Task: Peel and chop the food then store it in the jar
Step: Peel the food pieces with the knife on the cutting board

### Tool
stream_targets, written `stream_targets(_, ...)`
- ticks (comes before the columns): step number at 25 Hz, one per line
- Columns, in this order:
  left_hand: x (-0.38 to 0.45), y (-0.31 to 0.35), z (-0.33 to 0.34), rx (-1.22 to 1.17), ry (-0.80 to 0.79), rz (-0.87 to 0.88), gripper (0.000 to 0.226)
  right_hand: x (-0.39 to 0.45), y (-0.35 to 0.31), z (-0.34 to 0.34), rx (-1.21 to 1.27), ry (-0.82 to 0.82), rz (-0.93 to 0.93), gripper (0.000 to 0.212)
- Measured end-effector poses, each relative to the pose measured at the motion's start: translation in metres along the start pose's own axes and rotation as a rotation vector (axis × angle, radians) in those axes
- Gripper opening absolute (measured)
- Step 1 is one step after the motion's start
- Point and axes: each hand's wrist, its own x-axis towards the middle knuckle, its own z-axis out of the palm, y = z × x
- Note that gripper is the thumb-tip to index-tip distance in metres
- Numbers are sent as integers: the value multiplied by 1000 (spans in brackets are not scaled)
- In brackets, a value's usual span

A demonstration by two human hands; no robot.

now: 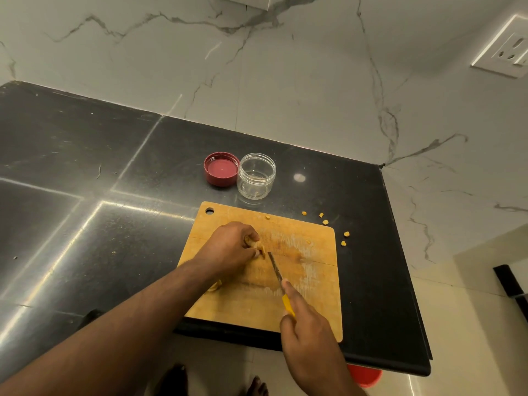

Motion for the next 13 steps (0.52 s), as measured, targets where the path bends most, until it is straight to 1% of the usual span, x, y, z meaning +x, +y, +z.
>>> stream_targets(2, 0, -3, 1, 2, 7, 14, 33, 4, 0, -7, 20, 17, 16, 54)
stream_targets(4, 1, -5, 2, -7, 21, 16, 31, 11, -2, -8, -14, 6, 11, 54)
stream_targets(8, 1, -6, -2, -141, 102, -64, 28, 25, -2, -7, -73, -39, -18, 53)
stream_targets(11, 2, -6, -9, -204, 115, -77, 28, 19, 1, -10, 35, -179, -55, 50)
stream_targets(13, 4, -5, -11, -189, 86, -60, 28, 15, 3, -14, 130, -163, -62, 49)
